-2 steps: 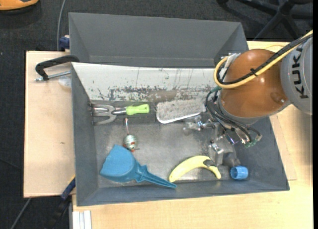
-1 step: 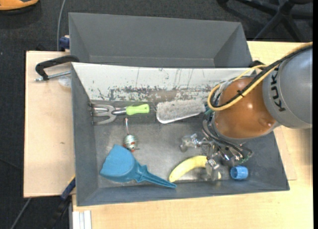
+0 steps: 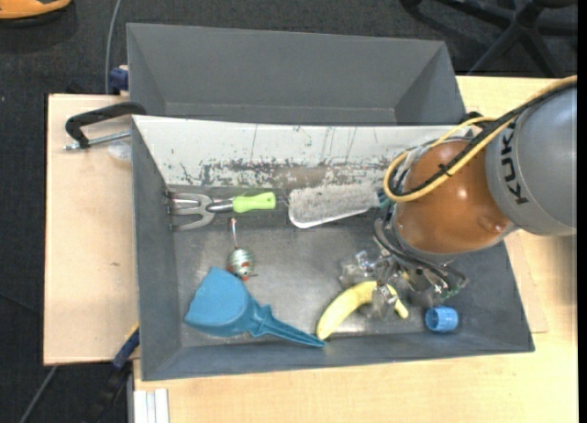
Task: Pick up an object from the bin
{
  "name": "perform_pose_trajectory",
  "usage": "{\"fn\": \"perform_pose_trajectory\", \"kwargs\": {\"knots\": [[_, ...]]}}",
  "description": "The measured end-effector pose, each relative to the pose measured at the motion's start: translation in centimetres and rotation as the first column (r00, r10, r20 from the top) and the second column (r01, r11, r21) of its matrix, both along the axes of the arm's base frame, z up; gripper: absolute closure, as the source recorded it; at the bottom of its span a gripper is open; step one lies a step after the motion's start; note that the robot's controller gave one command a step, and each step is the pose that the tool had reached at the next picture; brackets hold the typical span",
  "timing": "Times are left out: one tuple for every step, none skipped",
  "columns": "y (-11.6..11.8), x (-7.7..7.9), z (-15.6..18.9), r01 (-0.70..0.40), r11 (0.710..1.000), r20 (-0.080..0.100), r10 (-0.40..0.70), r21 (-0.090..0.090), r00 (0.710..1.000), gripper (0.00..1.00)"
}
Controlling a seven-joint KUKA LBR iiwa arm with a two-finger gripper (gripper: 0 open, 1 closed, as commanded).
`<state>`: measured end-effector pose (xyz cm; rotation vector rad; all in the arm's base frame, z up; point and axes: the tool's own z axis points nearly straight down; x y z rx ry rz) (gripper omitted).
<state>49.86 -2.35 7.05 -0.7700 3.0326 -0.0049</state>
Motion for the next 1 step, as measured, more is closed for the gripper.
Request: {"fn": "perform_pose_trajectory", "kwargs": {"knots": [[-4.9, -0.3, -0.02, -0.124, 0.992, 0.004, 0.124, 0.004, 0.992, 1.0]]}}
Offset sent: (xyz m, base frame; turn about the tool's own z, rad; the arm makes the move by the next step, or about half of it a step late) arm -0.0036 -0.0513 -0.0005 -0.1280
